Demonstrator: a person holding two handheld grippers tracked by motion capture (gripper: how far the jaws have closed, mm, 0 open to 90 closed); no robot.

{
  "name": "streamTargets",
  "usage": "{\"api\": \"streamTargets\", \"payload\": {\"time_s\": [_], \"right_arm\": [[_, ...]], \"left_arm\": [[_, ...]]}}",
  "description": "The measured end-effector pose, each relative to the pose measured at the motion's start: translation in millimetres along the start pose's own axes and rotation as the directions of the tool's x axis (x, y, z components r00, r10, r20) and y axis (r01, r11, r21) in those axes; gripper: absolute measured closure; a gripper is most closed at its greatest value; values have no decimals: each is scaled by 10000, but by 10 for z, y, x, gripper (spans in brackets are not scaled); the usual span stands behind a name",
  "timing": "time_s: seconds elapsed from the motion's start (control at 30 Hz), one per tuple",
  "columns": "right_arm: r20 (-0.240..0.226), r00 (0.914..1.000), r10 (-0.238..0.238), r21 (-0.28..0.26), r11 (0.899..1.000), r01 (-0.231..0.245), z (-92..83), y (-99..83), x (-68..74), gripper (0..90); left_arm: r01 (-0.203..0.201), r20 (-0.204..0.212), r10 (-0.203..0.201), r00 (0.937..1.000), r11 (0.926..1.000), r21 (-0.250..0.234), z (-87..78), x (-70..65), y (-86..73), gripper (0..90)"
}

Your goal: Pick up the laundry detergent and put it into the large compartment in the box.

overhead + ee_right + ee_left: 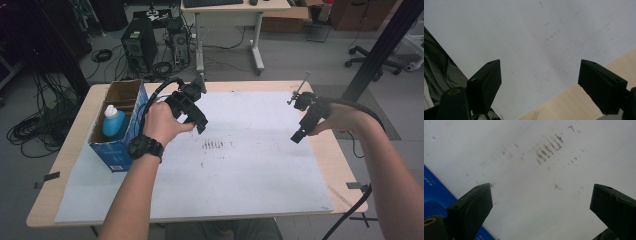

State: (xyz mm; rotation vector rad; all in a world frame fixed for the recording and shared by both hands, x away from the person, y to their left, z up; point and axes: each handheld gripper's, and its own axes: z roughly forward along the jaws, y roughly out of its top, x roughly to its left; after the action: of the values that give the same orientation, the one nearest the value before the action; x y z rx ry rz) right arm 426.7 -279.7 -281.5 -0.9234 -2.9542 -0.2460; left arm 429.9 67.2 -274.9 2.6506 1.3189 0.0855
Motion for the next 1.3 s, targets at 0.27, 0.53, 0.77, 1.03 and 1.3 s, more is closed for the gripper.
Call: {"api": "streamTargets", "payload": {"time_s": [0.27,0.53,0.77,1.03,1.3], "right_arm": [[-16,10000,-19,-25,10000,19,14,9,-12,187],[-33,10000,4,16,10000,-4,22,16,-14,188],[2,10000,-47,35,10000,47,11,26,-8,188],[9,10000,-31,31,10000,31,5,24,6,188],[17,10000,-28,7,10000,28,4,20,16,187]], "left_arm": [[-68,56,68,10000,10000,70,42,-22,36,44],[-1,101,1,9999,10000,-12,34,-10,23,44],[90,102,-91,9999,9999,70,31,0,14,43],[-30,28,30,10000,9998,198,28,1,13,46],[-17,7,16,10000,9998,191,19,4,1,46]]}}
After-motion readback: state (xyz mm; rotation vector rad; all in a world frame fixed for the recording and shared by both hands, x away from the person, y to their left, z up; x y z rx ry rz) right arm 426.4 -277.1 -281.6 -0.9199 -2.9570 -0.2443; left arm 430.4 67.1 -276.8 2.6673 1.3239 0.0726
